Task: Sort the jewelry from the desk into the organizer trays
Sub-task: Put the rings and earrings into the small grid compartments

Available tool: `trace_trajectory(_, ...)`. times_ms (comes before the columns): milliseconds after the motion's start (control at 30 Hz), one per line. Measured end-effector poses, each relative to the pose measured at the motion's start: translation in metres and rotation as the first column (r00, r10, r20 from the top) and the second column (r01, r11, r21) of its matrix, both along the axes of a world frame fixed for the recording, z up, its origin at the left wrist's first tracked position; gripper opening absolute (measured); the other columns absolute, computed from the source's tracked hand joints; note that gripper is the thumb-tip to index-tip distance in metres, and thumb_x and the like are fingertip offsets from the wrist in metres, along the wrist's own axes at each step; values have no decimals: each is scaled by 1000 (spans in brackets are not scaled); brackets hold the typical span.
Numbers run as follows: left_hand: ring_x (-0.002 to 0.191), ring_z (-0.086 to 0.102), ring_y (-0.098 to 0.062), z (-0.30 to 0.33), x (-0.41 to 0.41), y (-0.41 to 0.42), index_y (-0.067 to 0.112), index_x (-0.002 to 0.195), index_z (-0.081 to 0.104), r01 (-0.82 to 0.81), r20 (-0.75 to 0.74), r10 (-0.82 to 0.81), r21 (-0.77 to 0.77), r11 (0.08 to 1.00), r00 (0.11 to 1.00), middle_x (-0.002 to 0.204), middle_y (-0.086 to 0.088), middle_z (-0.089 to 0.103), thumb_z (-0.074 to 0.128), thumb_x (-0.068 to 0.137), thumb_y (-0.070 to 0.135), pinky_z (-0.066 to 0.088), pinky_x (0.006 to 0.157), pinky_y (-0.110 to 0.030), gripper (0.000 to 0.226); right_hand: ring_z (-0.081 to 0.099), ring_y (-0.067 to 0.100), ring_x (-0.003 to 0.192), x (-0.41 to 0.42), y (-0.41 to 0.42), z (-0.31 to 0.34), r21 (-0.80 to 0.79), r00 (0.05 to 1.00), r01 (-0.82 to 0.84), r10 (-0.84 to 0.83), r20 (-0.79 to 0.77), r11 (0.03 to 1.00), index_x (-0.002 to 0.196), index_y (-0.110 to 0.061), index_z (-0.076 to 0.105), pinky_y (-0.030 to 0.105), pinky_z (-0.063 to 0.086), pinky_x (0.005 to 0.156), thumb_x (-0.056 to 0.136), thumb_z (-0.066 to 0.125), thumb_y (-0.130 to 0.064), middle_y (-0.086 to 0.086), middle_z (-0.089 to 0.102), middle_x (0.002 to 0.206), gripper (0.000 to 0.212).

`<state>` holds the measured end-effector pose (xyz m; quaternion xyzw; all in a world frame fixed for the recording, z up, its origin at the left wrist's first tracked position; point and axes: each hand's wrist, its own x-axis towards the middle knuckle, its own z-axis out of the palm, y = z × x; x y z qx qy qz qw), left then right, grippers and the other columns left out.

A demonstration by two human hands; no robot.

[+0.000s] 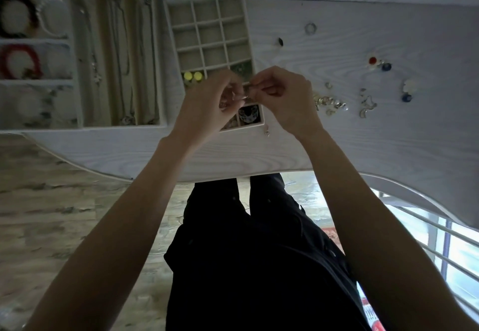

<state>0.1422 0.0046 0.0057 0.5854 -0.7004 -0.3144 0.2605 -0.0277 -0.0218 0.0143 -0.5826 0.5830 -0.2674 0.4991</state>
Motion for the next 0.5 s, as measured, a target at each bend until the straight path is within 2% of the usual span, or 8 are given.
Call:
trace_trajectory(100,80,62,-4,-4,3,-4,12,91,66,20,22,-20,-24,1000,1000,88,4,68,70,85,20,48,74,-11,11,64,5,74,0,-1,-2,-48,997,22,-25,-73,999,86,-12,70,13,49,72,77,71,-4,-6,68,77,12)
trace_trajectory(167,84,62,-10,-8,2,-6,17,89,68,36,131,-25,-79,996,991,86,5,69,69,85,26,51,78,-25,10,64,8,72,3,-1,-4,-112,985,-18,-2,-174,994,86,-9,71,11,48,70,78,70,-6,-2,68,77,9)
trace_trajectory(233,86,61,-20,-13,-2,-7,19,86,69,38,215,-12,-121,992,977,82,2,69,69,84,27,48,78,-36,9,61,10,70,5,-1,-9,-191,944,-125,58,-324,974,88,-9,72,14,47,68,80,69,-10,0,68,79,8)
trace_trajectory(333,87,58,-24,-20,-4,-7,20,85,70,56,271,-17,-140,989,962,82,1,70,67,83,30,41,79,-36,11,60,17,69,6,1,-17,-229,882,-227,101,-460,947,88,-10,71,31,50,67,81,67,-11,4,67,81,8)
trace_trajectory(500,97,55,-24,-28,1,-4,20,88,71,98,294,-36,-201,975,955,98,6,69,62,85,35,39,83,-35,17,56,25,82,6,6,-20,-308,833,-267,58,-551,913,82,-8,73,24,36,65,79,70,-11,9,61,91,5)
